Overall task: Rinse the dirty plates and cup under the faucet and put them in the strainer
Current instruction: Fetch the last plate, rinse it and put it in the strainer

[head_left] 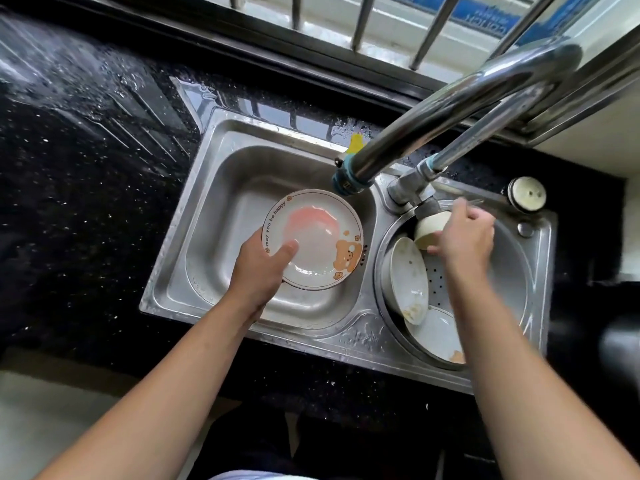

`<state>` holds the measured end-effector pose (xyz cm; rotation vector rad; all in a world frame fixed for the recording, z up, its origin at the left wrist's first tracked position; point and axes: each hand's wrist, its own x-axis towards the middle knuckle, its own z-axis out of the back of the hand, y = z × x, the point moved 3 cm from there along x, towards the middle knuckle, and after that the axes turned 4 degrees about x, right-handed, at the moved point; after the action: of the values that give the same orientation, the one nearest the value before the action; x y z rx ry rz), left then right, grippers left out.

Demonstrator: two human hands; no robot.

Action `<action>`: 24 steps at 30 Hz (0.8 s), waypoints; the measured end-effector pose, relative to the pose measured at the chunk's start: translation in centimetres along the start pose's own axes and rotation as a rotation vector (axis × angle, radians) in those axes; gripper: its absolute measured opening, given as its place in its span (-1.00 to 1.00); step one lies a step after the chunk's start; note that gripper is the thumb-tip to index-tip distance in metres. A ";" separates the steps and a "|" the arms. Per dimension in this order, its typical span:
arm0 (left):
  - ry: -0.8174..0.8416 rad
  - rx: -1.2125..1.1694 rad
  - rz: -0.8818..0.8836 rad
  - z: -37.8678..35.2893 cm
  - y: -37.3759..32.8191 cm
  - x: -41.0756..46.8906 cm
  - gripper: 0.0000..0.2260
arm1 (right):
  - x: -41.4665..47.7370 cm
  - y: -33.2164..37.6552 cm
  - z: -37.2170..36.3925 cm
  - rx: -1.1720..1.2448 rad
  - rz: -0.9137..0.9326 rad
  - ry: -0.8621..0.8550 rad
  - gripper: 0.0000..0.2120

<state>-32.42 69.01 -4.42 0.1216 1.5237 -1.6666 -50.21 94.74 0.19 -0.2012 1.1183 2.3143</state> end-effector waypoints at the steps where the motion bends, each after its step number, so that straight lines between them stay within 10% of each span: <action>1: -0.002 0.003 0.005 0.0 0.0 0.0 -0.65 | -2.7 -0.2 -0.1 -0.034 0.161 -0.024 -0.49; 6: -0.024 0.048 0.001 0.1 0.3 0.1 -0.73 | -13.2 0.4 -5.5 -0.222 0.951 0.411 -0.67; 16: -0.035 -0.016 0.018 1.0 1.4 1.0 -0.60 | -16.5 -0.9 -9.7 -0.639 1.038 0.966 -0.32; 24: 0.038 -0.106 0.087 -0.5 2.8 0.7 -0.75 | -15.5 -0.8 -11.5 -0.692 0.927 0.805 -0.36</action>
<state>-31.34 69.44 -7.08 0.1616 1.6086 -1.5199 -38.02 79.92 -2.18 -1.1640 0.7224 3.5681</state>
